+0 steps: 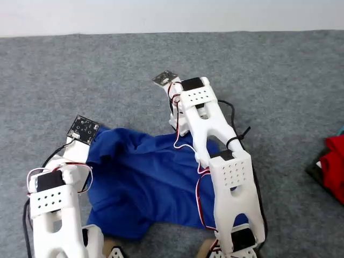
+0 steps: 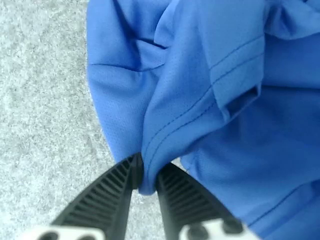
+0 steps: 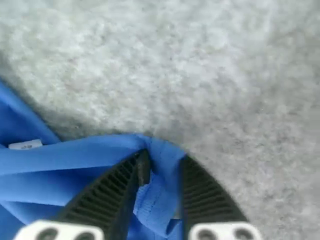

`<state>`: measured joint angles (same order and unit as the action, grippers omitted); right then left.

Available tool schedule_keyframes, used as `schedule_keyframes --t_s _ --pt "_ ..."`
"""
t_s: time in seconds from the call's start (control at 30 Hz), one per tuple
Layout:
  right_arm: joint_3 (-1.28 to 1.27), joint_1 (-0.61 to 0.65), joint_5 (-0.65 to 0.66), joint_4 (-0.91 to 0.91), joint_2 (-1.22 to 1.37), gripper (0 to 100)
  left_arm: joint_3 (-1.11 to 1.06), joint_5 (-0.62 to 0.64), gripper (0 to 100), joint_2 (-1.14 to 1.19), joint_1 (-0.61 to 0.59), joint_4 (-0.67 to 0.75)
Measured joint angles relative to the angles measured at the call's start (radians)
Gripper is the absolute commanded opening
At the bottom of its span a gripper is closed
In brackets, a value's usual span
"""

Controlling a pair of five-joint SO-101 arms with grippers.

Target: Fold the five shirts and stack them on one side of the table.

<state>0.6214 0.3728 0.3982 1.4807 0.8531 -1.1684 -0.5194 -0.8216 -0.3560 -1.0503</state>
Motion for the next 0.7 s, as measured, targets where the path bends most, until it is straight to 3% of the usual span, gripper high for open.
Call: schedule_keyframes --t_s 0.27,0.47,0.7 --pt "0.227 -0.017 0.048 0.176 0.014 1.1 0.041 0.0 0 0.0 0.0 -0.002" --pt "0.552 -0.109 0.051 0.27 0.008 1.1 0.264 0.029 0 0.0 0.0 -0.107" --pt "0.595 -0.206 0.051 0.272 -0.161 1.0 0.569 0.11 0 0.0 0.0 -0.183"
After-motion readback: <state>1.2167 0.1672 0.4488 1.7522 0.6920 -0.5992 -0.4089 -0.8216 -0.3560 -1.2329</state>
